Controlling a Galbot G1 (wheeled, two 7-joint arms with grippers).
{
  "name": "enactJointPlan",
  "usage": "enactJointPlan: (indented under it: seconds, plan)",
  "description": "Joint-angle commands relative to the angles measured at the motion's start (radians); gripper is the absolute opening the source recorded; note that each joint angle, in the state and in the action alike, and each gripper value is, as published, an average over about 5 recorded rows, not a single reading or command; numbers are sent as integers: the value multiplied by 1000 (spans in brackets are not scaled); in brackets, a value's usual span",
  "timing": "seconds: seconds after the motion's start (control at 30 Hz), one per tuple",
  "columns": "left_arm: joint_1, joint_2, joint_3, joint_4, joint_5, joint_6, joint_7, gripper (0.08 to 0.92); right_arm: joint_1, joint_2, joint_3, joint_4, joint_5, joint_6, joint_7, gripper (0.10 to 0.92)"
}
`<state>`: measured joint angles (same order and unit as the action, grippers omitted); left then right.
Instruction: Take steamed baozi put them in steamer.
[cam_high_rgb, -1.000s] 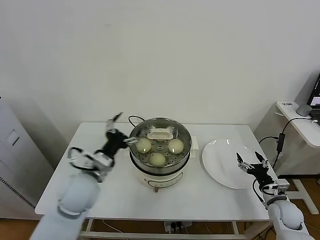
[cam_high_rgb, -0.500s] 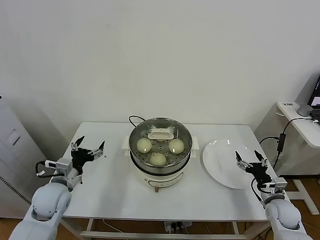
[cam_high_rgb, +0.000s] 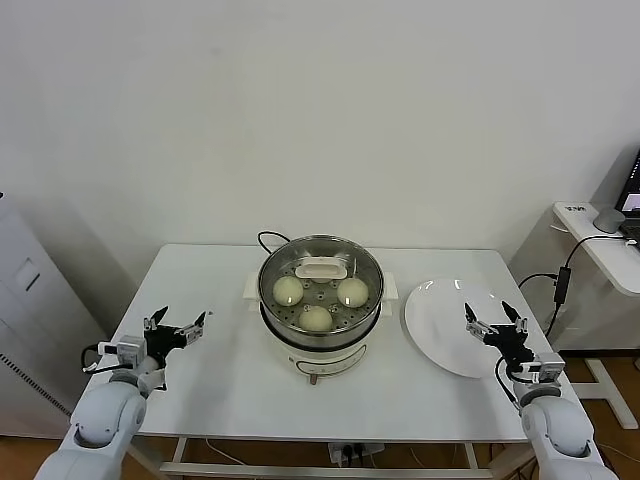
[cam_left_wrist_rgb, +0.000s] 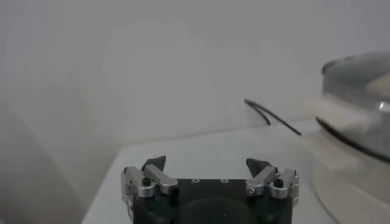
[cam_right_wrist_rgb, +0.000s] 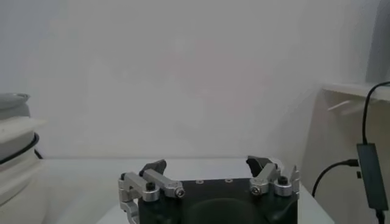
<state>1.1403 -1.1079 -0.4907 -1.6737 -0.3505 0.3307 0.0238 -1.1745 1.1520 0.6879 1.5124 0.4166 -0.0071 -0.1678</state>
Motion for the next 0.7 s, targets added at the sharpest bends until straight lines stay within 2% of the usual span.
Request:
enactJointPlan:
  seconds: [0.03, 0.7]
  plan:
    - [4, -21, 5, 60, -21, -6, -2, 823, 7, 3, -14, -5, -6, -11, 16, 823]
    - [-6, -25, 2, 37, -27, -1, -6, 823, 4, 17, -6, -6, -60, -35, 37, 823]
